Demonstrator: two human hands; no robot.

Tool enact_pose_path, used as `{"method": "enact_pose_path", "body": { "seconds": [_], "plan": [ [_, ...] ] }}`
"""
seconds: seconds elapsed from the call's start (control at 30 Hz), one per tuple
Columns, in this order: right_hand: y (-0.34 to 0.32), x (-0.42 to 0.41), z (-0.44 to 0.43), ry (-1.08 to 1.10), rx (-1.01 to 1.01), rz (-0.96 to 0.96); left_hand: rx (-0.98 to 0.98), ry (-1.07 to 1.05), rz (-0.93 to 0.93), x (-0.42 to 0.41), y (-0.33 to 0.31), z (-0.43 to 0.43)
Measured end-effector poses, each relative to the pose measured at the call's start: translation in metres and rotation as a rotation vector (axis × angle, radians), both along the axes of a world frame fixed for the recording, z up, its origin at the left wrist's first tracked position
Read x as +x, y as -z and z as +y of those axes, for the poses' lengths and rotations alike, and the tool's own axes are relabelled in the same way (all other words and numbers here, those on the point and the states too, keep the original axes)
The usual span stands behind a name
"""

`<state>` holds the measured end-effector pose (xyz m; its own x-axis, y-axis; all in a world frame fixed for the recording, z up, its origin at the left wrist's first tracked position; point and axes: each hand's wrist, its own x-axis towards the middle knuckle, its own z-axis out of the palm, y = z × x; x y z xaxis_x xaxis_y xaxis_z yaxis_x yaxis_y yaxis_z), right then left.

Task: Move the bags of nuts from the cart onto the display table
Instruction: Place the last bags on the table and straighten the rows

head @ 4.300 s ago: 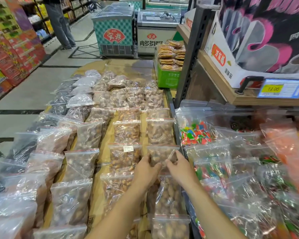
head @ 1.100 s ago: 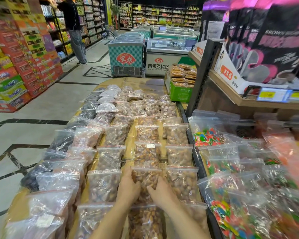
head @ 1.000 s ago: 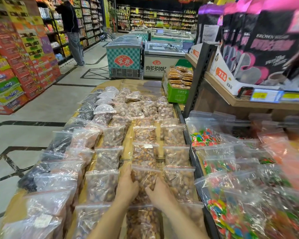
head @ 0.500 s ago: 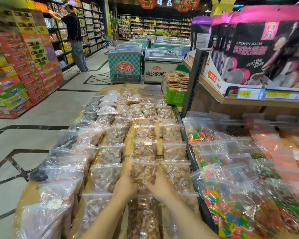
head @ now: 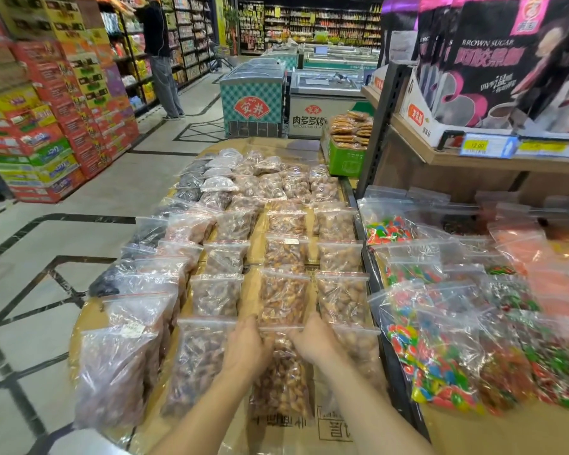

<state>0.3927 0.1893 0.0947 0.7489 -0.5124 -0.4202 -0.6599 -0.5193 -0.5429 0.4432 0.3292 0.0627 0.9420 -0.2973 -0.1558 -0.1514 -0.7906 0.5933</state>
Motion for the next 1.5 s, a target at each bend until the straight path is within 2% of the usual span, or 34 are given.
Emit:
{"method": "enact_pose_path", "body": {
  "seconds": [0.13, 0.27, 0.53, 0.7, 0.83, 0.97, 1.07, 1.13, 1.23, 1.33, 1.5],
  "plan": [
    [0.008, -0.012, 0.007, -0.015, 0.027, 0.022, 0.002, -0.037, 0.064, -0.007, 0.007, 0.001],
    [0.012, -0.032, 0.007, -0.134, 0.072, 0.05, -0.066, -0.093, 0.226, -0.023, 0.009, 0.002],
    [0.01, -0.054, 0.004, -0.225, 0.086, 0.032, -0.151, -0.07, 0.28, -0.041, -0.002, 0.005],
    [0.016, -0.055, 0.006, -0.206, 0.096, 0.013, -0.17, -0.079, 0.265, -0.046, -0.004, 0.008],
    [0.02, -0.051, 0.011, -0.203, 0.067, 0.042, -0.104, -0.015, 0.227, -0.046, -0.008, 0.008],
    [0.013, -0.041, 0.02, -0.154, 0.0, -0.012, -0.05, -0.005, 0.091, -0.03, -0.014, 0.021],
    [0.005, -0.028, 0.034, -0.19, -0.065, -0.108, -0.083, -0.037, -0.003, -0.017, -0.016, 0.043],
    [0.004, -0.018, 0.048, -0.189, -0.033, -0.143, -0.091, -0.075, -0.077, -0.009, -0.015, 0.062],
    [0.006, -0.002, 0.074, -0.193, 0.074, -0.134, 0.026, -0.145, -0.175, 0.002, -0.016, 0.093],
    [0.011, 0.007, 0.098, -0.2, 0.169, -0.106, 0.098, -0.2, -0.116, 0.012, -0.014, 0.118],
    [0.018, 0.015, 0.134, -0.185, 0.204, -0.066, -0.048, -0.147, 0.028, 0.025, -0.003, 0.138]
  ]
}}
